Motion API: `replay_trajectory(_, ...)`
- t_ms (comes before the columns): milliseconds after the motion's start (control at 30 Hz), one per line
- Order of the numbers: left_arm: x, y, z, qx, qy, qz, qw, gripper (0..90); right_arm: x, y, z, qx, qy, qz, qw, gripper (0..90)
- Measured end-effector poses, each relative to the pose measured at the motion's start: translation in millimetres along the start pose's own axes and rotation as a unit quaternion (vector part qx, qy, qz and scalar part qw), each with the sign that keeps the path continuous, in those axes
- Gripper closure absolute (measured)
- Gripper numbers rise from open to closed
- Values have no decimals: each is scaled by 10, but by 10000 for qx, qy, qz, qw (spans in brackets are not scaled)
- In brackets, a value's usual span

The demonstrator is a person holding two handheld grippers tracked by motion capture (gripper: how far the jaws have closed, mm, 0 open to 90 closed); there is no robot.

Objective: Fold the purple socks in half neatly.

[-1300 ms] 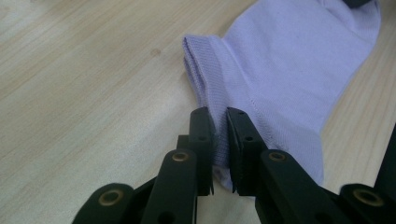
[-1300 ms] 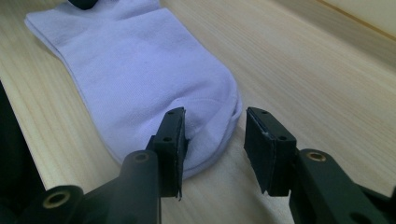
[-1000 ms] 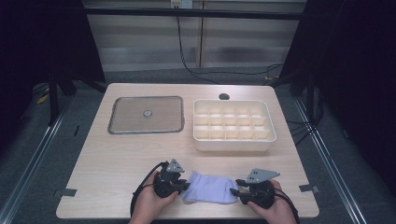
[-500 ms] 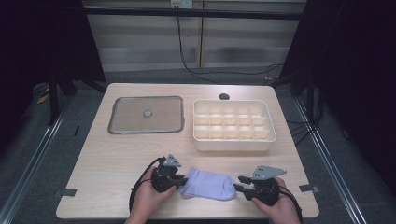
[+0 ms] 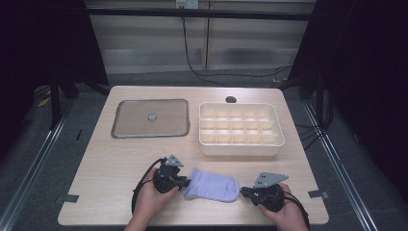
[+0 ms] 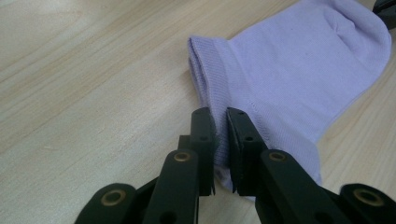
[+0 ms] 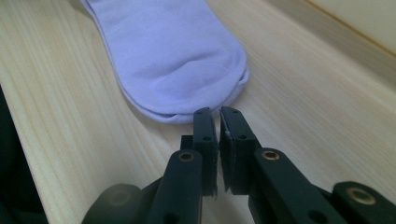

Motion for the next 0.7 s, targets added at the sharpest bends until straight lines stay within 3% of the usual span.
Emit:
replay_trajectory(600,102,141,-9,46,-265,3,9996,815,-50,4,18,25,5,-28,10000,840)
replay_trajectory(700,117,171,-20,139,-346,-17,9993,813,-60,9,26,52,7,-51,10000,837)
Point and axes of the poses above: each handheld gripper's, and its own axes: x roughly backward along the jaws, y roughly out of its top, z roughly to its left, the point moved 1 cm from there along -x, roughly forward along the jaws, and after that the axes turned 1 degree about -x, right-handed, at the moved point
